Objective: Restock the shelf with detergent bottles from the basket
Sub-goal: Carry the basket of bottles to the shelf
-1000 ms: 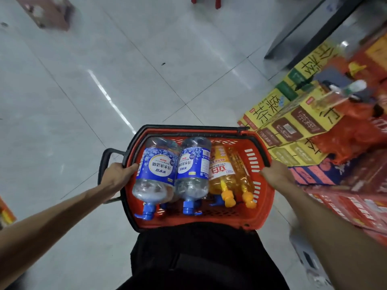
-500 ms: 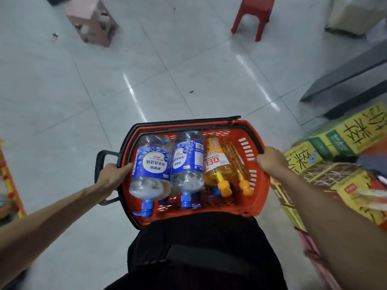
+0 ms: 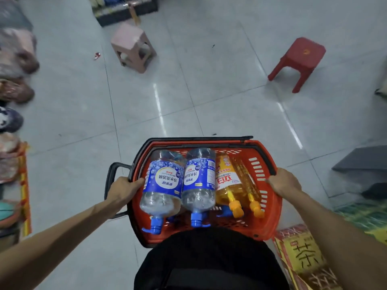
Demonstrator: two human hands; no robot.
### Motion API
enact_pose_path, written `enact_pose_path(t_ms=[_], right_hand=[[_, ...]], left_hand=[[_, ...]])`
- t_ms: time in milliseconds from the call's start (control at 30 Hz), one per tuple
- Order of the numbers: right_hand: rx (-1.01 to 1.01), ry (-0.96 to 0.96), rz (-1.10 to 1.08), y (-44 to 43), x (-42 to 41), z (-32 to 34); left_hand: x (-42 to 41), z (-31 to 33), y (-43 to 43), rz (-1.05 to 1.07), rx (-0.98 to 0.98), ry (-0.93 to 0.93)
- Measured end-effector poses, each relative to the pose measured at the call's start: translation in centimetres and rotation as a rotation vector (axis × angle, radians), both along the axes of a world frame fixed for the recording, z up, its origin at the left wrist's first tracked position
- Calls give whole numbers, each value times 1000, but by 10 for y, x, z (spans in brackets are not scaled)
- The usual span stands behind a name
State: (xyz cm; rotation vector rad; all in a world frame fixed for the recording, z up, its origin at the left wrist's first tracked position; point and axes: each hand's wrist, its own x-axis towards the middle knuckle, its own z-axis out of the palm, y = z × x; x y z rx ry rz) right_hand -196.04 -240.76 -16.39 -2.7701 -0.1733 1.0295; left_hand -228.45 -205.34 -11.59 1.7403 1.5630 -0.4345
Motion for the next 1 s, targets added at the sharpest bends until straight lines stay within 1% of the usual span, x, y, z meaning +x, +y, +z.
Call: enact_pose_path(t_ms=[133, 267, 433, 533, 733, 867, 933, 1000], right_hand=[[-9, -25, 64, 82, 78, 4], [1, -10, 58, 157, 145, 20], [13, -46, 68, 229, 211, 26], [6, -55, 62, 277, 252, 31], [59, -60, 73, 374, 350, 11], [109, -22, 133, 463, 437, -3], [119, -20, 161, 511, 478, -3], [110, -19, 175, 548, 512, -2]], left_hand=[[70, -11, 72, 11, -6, -44], [142, -11, 153, -1, -14, -72], [216, -22, 246, -35, -1, -57], [255, -22, 288, -10, -8, -44], [339, -16, 377, 24, 13, -64], [416, -3, 447, 58, 44, -60], [451, 4, 480, 123, 59, -60], [479, 13, 507, 136, 71, -66]])
